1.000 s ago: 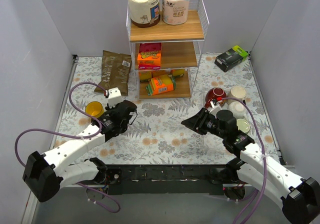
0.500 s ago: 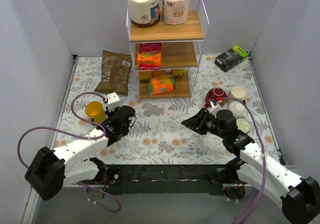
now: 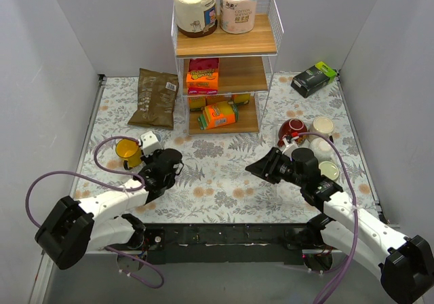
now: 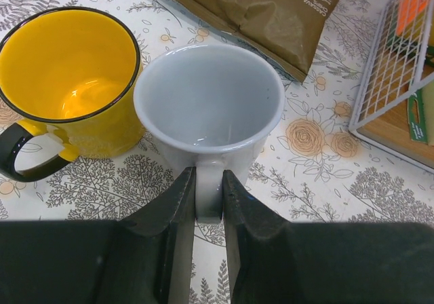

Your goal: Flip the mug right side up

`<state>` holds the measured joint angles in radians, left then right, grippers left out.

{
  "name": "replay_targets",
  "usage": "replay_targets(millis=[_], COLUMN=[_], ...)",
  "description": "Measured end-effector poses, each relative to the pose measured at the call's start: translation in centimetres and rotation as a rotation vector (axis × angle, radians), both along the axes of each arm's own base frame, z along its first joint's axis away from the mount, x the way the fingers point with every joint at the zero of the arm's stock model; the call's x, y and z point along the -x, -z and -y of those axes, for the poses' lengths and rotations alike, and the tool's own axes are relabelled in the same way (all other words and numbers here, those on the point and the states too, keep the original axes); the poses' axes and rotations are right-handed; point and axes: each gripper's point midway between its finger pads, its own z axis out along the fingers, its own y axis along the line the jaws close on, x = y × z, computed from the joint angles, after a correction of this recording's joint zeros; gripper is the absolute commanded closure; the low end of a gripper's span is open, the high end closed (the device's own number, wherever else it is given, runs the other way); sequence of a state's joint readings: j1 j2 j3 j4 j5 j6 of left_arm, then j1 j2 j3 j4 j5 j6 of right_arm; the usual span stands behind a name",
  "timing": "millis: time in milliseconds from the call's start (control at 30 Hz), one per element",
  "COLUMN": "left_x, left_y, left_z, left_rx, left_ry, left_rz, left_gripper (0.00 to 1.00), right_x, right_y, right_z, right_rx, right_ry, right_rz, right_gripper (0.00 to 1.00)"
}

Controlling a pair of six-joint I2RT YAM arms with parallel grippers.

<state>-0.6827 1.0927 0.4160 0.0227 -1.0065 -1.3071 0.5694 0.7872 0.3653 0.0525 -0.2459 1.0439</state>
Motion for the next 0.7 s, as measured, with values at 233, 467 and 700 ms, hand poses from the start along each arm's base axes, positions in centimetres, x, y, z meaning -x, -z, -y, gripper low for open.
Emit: replay_targets(millis=[233,467,700], left_x=[-0.6,0.2,0.7], left_y=[0.9,1.6,1.3], left_z=[-0.2,-0.7,-0.9], left_rx=[-0.012,-0.005,0.032], left_ry=[-0.078,-0.102,-0.117], left_rz=[-0.021,-0.049,-0.049], left_gripper=[0.72,0.45,0.02], right_x=[-0.2,-0.6,-0.8], right_y=[-0.4,-1.5,-1.8], right_z=[0.1,0.2,0.3], right_rx=[-0.004,-0.013,0.0], right_ry=[0.005,0.016,0.023], right_rz=[0.004,0.02,0.01], right_gripper=[0.49,0.49,0.41])
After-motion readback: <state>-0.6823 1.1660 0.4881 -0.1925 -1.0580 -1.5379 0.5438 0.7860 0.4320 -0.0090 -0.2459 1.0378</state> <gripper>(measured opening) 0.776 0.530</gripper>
